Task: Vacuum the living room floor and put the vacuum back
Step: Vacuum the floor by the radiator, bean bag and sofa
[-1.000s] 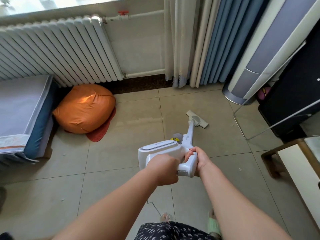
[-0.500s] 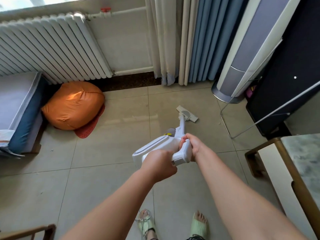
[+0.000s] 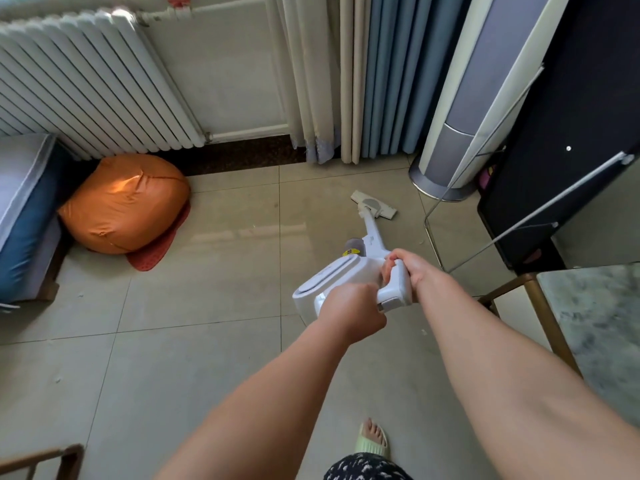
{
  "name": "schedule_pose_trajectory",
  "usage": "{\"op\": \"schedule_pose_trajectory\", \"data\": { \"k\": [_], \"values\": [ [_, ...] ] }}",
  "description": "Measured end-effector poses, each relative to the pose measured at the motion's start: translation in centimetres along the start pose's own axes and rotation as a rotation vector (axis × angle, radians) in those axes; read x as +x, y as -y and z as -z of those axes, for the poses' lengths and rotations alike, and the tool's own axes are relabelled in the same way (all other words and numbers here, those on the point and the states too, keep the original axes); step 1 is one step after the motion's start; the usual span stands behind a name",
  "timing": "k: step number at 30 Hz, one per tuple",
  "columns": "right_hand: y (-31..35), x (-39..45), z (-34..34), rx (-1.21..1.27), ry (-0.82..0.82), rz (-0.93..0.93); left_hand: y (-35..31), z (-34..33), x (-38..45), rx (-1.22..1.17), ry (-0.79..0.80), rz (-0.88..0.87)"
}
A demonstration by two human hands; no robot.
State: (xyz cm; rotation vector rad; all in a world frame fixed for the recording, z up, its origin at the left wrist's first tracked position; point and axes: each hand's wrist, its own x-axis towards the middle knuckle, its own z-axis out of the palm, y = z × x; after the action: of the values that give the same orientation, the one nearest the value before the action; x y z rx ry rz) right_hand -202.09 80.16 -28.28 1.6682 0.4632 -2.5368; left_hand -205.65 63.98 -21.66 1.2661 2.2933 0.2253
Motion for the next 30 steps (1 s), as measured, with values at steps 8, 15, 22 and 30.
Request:
{"op": "schedule_pose_trajectory", "data": {
  "k": [8,15,22,30],
  "values": [
    [-4.0,-1.4,3.7,0.125,0.039,-0.042,-1.4,-1.6,-4.2,0.027,0.052,-0.052],
    [-8.1,-3.9,7.4,0.160,0.021,-0.042,-2.9,-3.7,-8.7,0.014,0.080,-0.127],
    [-10.3,-6.1,10.0,0.201,0.029,-0.039,-4.7,-4.7,-11.7,0.030,0.082,-0.185],
    [-17.5,-7.0,8.9,0.306,0.101,-0.047,-1.5,-4.6,-17.0,0.135,0.123,-0.212]
  ]
}}
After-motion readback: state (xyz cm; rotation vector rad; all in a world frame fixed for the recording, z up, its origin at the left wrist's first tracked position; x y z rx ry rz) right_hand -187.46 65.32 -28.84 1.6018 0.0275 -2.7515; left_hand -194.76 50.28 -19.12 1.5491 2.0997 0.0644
